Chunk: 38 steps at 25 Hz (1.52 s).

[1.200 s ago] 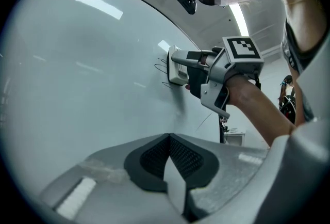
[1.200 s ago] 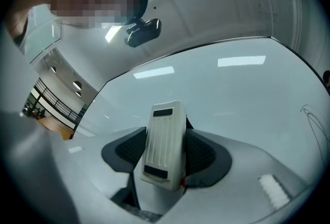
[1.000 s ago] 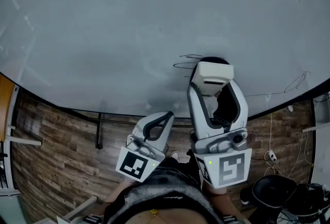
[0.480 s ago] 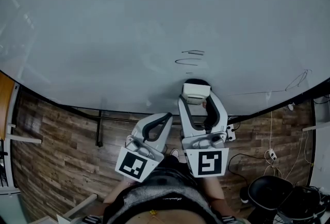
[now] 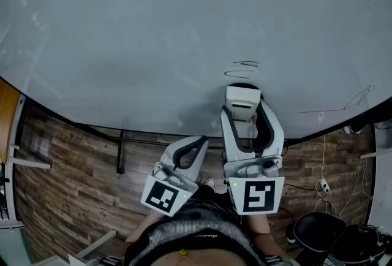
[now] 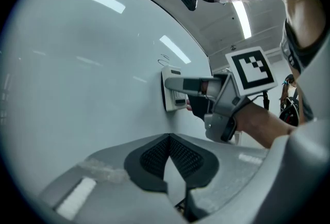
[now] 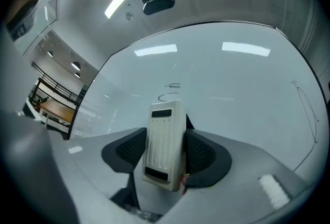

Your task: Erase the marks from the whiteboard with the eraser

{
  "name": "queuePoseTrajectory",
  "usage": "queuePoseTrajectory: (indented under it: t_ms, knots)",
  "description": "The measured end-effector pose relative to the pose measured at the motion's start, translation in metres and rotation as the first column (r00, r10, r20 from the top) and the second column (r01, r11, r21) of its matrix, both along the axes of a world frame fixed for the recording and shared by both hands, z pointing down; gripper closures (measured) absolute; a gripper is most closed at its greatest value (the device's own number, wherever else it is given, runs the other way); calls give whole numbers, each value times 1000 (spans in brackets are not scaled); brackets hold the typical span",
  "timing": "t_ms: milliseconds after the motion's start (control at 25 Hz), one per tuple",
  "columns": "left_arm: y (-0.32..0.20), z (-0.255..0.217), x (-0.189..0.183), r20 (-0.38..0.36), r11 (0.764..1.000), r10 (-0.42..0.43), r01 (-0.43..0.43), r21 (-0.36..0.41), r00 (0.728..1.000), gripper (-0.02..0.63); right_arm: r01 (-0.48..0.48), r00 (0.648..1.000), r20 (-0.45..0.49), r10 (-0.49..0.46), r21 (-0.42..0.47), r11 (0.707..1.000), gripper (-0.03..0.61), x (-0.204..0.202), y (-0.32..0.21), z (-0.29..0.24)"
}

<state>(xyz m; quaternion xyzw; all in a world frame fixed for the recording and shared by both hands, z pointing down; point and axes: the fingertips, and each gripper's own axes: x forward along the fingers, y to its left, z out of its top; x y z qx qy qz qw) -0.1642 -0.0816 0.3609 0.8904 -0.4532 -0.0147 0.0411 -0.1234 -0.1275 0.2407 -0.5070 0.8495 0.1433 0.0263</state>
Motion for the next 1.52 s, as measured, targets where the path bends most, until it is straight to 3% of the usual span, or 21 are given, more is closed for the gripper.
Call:
queuePoseTrajectory:
  t_ms: [480, 640, 880, 1200, 1520]
  knots:
    - [5, -6, -21, -36, 999, 16, -15, 35, 999, 615, 39, 996, 64, -55, 223, 974, 330, -25, 21, -108]
    - [-10, -7, -18, -41, 999, 7, -5, 39, 999, 615, 45, 990, 117, -77, 253, 966, 330, -13, 13, -126]
    - [-13, -4, -23, -35, 999, 16, -15, 29, 999, 615, 9, 993, 110, -42, 282, 959, 331, -17, 15, -125]
    - [-11, 2, -24, -10, 999, 43, -43, 7, 999, 615, 37, 990, 123, -65, 219, 975, 331, -24, 15, -87]
    - [-10, 12, -30, 12, 997, 79, -79, -12, 997, 615, 9, 994, 106, -20, 100, 995, 331, -30, 5, -18]
